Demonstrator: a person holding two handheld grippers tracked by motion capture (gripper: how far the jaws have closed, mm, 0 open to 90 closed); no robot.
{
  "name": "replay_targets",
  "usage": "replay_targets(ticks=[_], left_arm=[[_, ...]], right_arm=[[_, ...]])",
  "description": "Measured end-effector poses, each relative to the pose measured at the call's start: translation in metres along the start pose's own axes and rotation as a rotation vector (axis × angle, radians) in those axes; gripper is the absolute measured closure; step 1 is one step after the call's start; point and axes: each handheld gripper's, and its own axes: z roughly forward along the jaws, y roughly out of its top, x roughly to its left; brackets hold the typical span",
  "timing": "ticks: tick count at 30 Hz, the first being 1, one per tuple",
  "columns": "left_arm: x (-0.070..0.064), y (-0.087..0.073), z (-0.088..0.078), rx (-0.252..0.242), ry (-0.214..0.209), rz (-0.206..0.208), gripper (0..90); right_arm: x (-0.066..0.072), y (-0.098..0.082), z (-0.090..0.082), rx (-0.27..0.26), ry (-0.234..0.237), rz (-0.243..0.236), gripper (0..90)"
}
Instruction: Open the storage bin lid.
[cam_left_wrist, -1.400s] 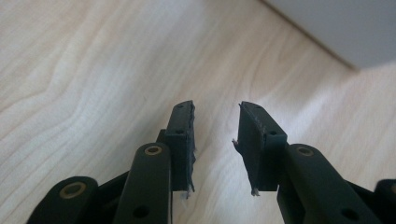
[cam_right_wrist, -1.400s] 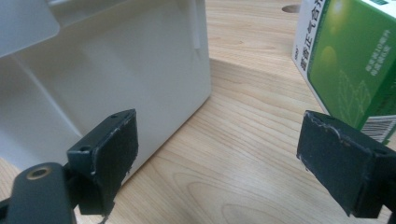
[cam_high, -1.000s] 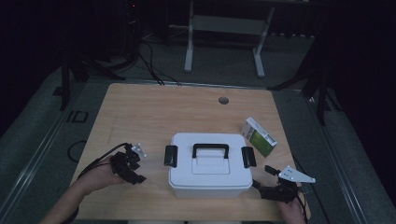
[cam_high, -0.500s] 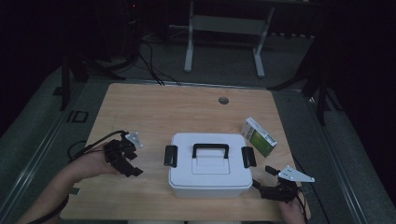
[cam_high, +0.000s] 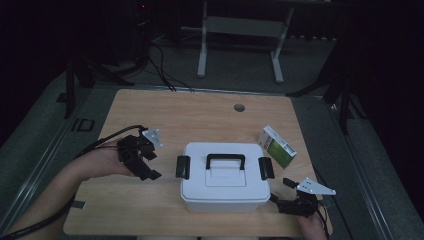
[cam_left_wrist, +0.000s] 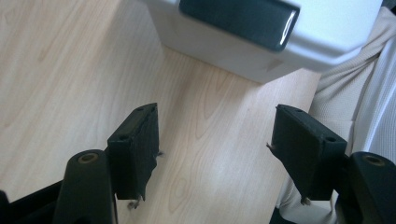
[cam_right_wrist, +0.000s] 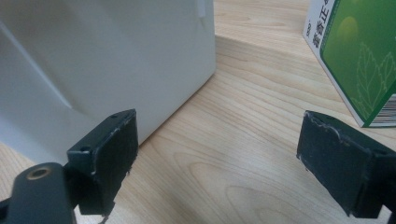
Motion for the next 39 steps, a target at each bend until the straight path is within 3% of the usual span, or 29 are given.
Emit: replay_targets(ticks=[5, 17, 35, 39], left_arm=[[-0.007, 0.018, 0.001, 0.003, -0.008, 0.043, 32.8], [-0.012, 0.053, 0.007, 0.023, -0.037, 0.100, 32.8], [-0.013, 0.101, 0.023, 0.046, -0.071, 0.155, 32.7], [-0.013, 0.111, 0.028, 0.076, -0.070, 0.158, 32.8]], right_arm=[[0.001, 0.000, 0.000, 0.007, 0.004, -0.004, 12.3], [0.001, 0.000, 0.000, 0.002, 0.012, -0.004, 12.3], [0.000, -0.001, 0.000, 0.003, 0.025, -0.007, 12.3], [0.000, -0.001, 0.000, 0.005, 0.026, -0.007, 12.3]])
